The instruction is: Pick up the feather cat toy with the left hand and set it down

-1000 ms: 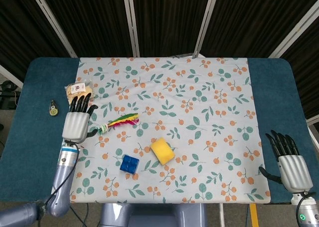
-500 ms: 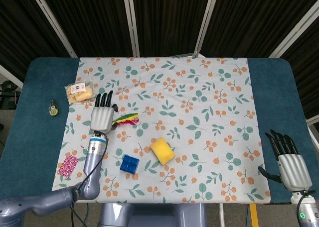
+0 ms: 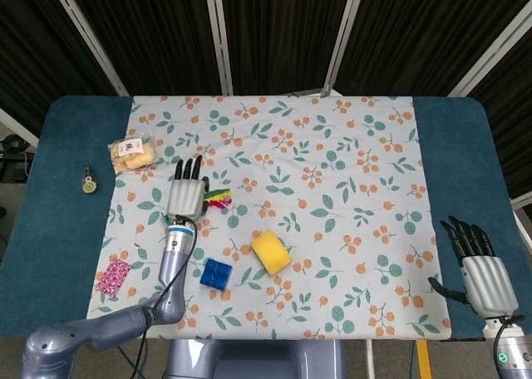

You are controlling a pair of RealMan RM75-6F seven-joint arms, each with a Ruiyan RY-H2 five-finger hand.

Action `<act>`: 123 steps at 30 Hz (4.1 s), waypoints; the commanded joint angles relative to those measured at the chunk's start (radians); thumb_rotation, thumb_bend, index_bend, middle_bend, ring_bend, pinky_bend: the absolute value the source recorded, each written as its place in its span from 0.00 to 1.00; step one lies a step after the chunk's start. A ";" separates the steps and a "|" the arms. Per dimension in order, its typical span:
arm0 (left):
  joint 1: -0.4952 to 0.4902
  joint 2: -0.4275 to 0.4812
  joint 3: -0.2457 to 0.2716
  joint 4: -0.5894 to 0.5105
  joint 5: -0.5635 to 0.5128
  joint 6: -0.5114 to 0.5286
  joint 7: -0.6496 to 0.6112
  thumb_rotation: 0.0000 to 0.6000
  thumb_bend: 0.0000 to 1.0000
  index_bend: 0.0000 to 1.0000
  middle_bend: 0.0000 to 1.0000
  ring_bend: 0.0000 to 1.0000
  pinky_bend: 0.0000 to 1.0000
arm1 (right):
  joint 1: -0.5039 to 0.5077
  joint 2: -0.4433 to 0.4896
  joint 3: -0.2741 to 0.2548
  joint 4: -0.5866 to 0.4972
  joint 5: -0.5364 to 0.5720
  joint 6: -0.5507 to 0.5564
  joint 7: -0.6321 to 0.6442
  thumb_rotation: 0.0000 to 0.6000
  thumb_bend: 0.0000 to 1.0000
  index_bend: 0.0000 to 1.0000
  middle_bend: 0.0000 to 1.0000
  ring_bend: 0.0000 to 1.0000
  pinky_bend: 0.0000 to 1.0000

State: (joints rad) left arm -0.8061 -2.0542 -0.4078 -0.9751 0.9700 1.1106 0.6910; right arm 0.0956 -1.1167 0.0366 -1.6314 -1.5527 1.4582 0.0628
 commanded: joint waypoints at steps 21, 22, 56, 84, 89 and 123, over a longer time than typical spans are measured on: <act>-0.014 -0.047 0.037 0.068 0.034 0.012 -0.049 1.00 0.36 0.55 0.00 0.00 0.00 | -0.001 0.003 -0.001 -0.007 0.003 0.001 0.000 1.00 0.11 0.05 0.00 0.00 0.00; -0.013 -0.047 0.038 0.070 0.034 0.013 -0.050 1.00 0.36 0.55 0.00 0.00 0.00 | -0.001 0.003 -0.001 -0.007 0.003 0.001 0.000 1.00 0.11 0.05 0.00 0.00 0.00; -0.010 -0.057 0.029 0.126 0.031 0.011 -0.080 1.00 0.45 0.59 0.00 0.00 0.00 | -0.002 0.003 -0.003 -0.010 0.000 0.003 -0.007 1.00 0.11 0.05 0.00 0.00 0.00; 0.093 0.117 0.063 -0.240 0.120 0.158 -0.133 1.00 0.50 0.62 0.00 0.00 0.00 | -0.003 -0.003 -0.001 0.003 -0.005 0.011 -0.021 1.00 0.11 0.05 0.00 0.00 0.00; 0.154 0.192 0.074 -0.391 0.136 0.217 -0.162 1.00 0.50 0.63 0.00 0.00 0.00 | -0.003 -0.008 0.000 0.007 -0.007 0.015 -0.032 1.00 0.11 0.05 0.00 0.00 0.00; 0.321 0.327 0.201 -0.623 0.239 0.301 -0.272 1.00 0.50 0.64 0.00 0.00 0.00 | -0.011 -0.024 0.001 0.020 -0.011 0.034 -0.071 1.00 0.11 0.05 0.00 0.00 0.00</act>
State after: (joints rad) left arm -0.4844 -1.7267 -0.2061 -1.5981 1.2081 1.4125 0.4183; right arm 0.0848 -1.1408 0.0375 -1.6118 -1.5639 1.4920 -0.0084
